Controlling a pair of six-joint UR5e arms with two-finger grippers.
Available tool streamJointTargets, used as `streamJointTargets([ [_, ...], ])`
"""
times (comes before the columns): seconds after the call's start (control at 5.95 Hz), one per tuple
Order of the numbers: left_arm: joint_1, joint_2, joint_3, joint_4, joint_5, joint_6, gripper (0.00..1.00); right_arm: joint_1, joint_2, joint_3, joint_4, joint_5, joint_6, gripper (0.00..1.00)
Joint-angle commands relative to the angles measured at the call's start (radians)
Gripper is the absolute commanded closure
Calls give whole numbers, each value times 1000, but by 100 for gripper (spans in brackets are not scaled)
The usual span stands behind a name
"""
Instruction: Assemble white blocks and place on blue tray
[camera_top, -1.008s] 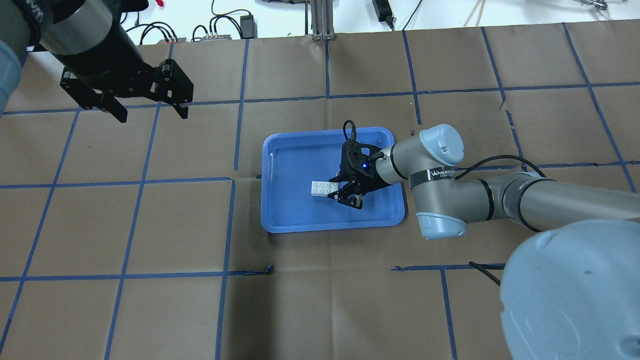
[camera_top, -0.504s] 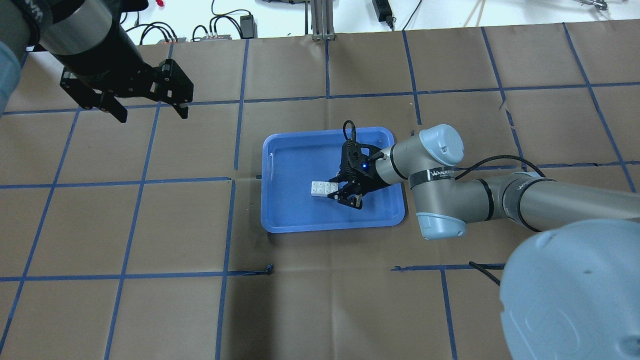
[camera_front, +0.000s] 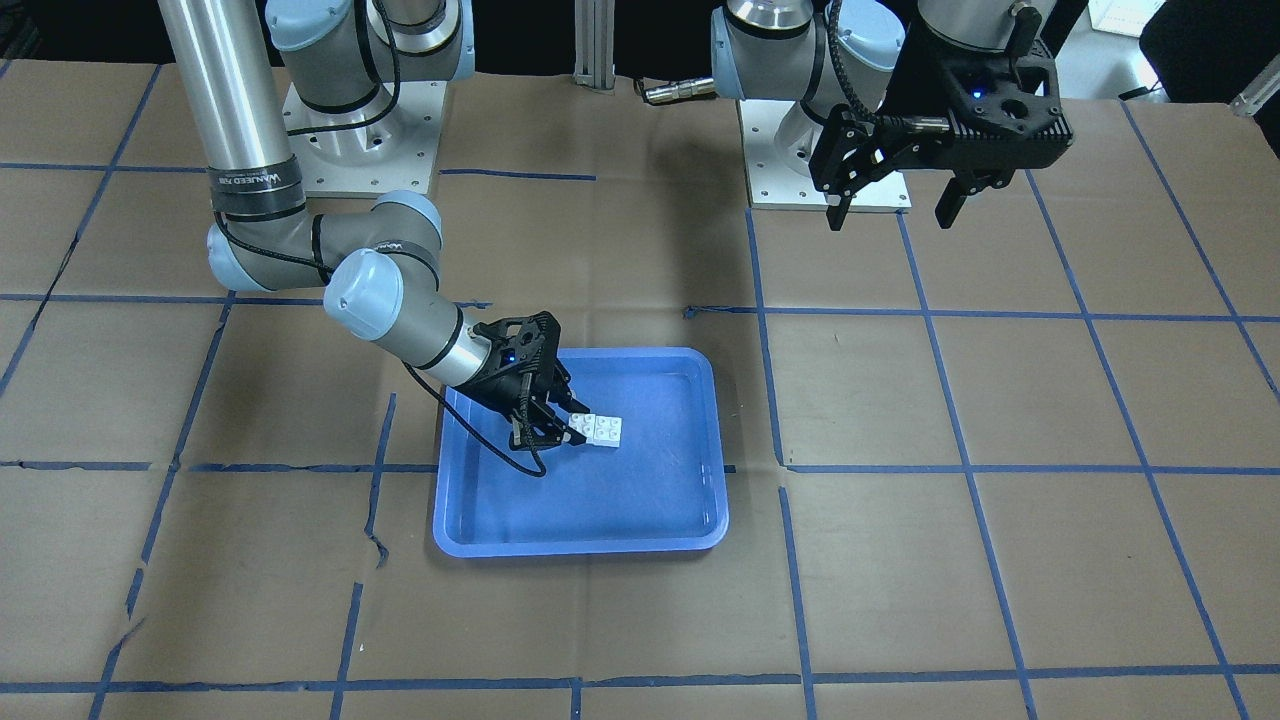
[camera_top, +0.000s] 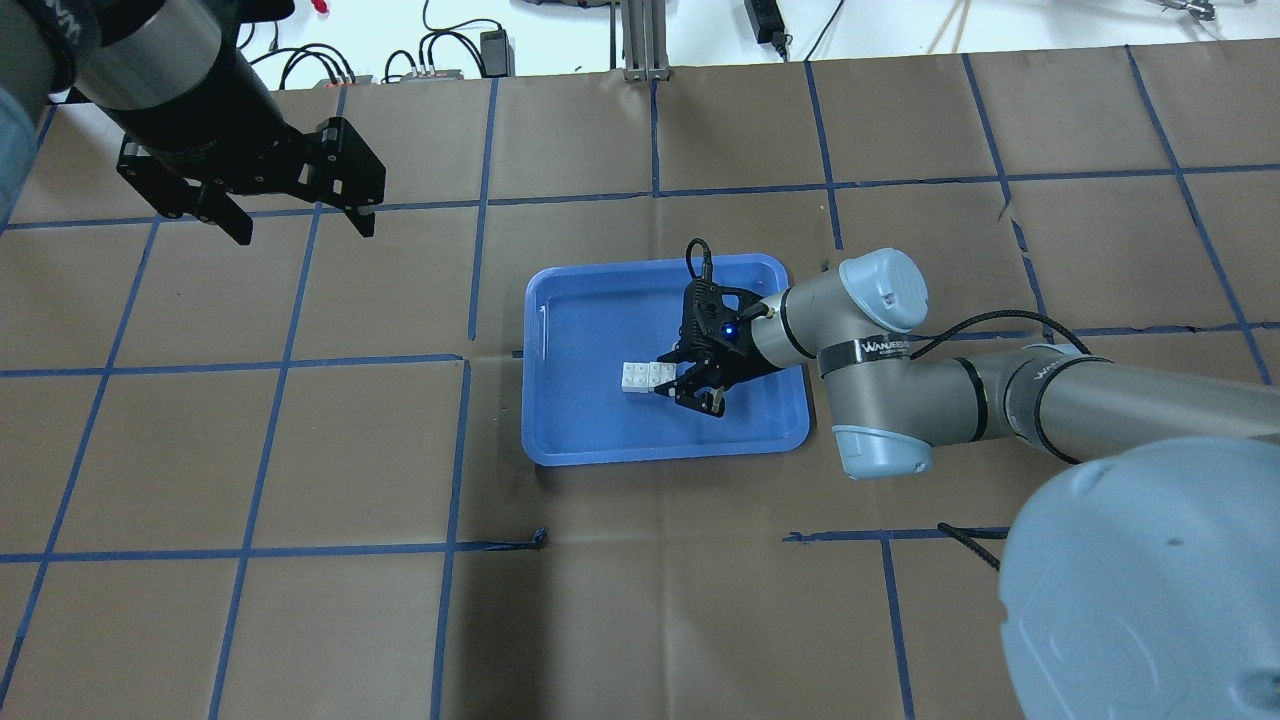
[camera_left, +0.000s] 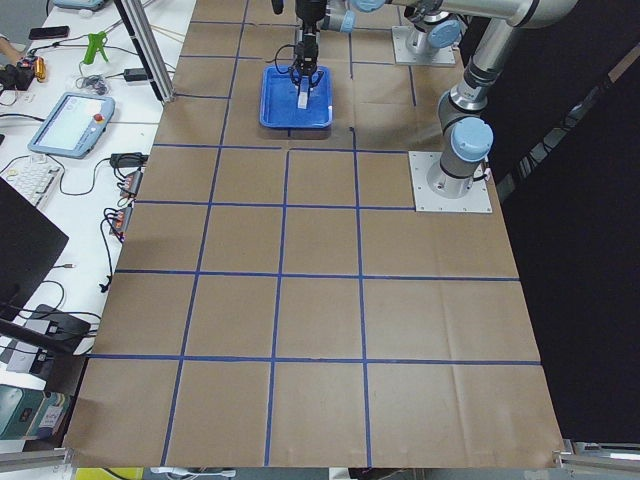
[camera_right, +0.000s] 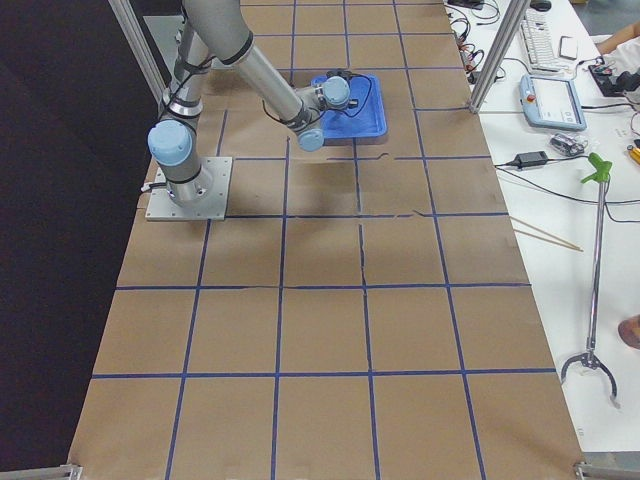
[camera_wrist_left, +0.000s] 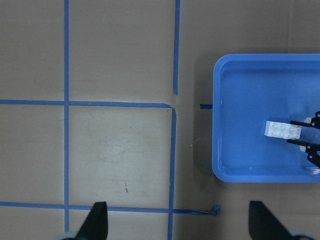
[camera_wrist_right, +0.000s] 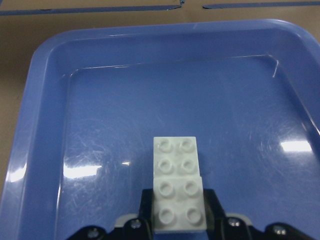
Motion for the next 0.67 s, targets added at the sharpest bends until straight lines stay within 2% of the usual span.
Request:
streamJointTargets([
  [0.0, 1, 5, -3, 2, -4, -10, 0, 1, 0, 1, 0, 0, 0, 72],
  [0.17, 1, 3, -3, 22, -6, -14, 0, 1, 2, 1, 0, 5, 0, 66],
  [0.5, 2, 3, -24, 25, -4, -14, 0, 1, 2, 1, 0, 6, 0, 64],
])
